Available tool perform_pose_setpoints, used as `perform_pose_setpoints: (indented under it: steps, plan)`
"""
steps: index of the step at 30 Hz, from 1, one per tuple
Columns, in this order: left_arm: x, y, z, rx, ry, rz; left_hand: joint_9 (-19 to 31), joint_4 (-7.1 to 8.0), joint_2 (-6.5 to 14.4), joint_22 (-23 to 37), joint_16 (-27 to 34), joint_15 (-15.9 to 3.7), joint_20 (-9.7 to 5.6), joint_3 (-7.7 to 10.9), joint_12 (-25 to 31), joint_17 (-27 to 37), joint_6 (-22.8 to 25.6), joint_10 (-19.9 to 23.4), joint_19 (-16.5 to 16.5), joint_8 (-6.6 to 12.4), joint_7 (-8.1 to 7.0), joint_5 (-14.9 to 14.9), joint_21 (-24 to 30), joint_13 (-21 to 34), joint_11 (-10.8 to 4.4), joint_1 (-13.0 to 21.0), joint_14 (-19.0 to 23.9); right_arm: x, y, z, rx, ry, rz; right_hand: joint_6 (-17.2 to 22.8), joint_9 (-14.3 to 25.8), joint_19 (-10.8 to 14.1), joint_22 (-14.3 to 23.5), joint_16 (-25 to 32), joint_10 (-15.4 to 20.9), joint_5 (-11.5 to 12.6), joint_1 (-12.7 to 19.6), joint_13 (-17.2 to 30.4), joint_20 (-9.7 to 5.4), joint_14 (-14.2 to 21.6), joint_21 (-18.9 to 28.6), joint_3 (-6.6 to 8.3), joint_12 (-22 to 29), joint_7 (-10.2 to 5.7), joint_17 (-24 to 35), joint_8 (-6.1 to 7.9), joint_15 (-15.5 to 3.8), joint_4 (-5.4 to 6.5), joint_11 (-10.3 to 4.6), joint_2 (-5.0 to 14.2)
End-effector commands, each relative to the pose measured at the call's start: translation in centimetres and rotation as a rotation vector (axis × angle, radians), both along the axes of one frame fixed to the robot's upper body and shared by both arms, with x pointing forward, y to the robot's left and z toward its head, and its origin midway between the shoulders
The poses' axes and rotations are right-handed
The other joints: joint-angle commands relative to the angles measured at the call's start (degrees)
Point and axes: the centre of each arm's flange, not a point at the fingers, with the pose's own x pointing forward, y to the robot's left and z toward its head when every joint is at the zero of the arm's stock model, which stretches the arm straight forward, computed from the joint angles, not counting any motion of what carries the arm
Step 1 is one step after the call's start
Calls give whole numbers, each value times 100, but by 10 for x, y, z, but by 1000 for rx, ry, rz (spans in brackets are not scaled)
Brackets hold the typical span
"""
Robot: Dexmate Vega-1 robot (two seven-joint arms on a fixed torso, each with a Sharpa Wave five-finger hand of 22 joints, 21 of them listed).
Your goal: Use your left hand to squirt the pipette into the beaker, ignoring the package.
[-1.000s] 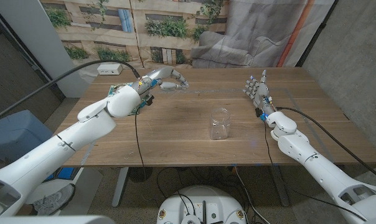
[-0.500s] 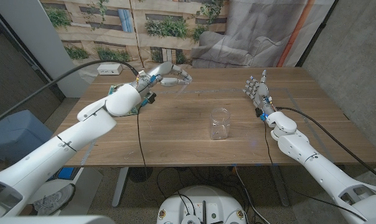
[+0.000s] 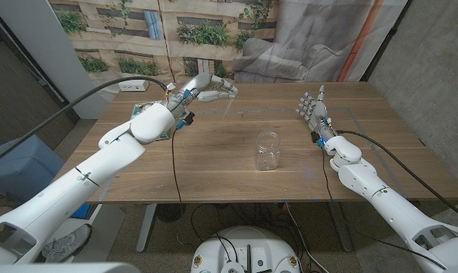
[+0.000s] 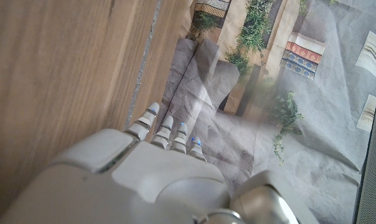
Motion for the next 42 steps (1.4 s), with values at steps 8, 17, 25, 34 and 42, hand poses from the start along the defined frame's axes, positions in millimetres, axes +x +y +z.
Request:
perform_pose_setpoints:
  steps: [8,17,25,34,42]
  plan:
    - [-5,-22,-3,-39,107,-126,26,-1,-9,15,-24,-696,16,-24,-18,8,-106,-86,-44,-62,59,-1,-7,22,-1,-65,-17,0,0,0,0,0,0,4,11,32,26,32,6,22,0,16,8,-50,-30,-44,23,-42,24,36,-478,-4,-13,335]
    - [-10,-37,2,-37,108,-180,24,-7,-28,17,-12,-696,26,-44,-19,14,-122,-115,-56,-64,64,-3,-12,23,0,-87,-15,0,0,0,0,0,0,1,11,30,26,33,68,22,0,11,12,-53,-32,-42,40,-40,23,38,-471,-4,-7,337]
    - [-13,-46,4,-60,129,-226,22,-7,-13,17,2,-712,20,-42,-3,17,-105,-78,-58,-53,64,0,-14,25,14,-98,-5,0,0,0,0,-1,0,10,12,30,26,36,13,22,0,12,11,-46,-34,-42,19,-49,24,41,-469,-4,-8,338]
    - [-8,-49,1,-89,170,-263,20,-21,-19,15,-1,-715,21,-40,4,15,-79,-62,-75,-42,55,2,-23,25,0,-91,-12,0,0,0,0,-1,0,4,12,33,26,35,-16,24,1,11,12,-46,-34,-44,8,-52,23,38,-459,-6,42,332]
    - [0,-57,-2,-64,179,-295,19,-20,-29,14,2,-696,29,-50,2,17,-85,-72,-72,-44,51,0,-22,25,-5,-104,-11,0,0,0,0,0,0,5,12,33,26,34,22,21,0,13,12,-51,-36,-43,24,-52,24,39,-483,-4,-11,337]
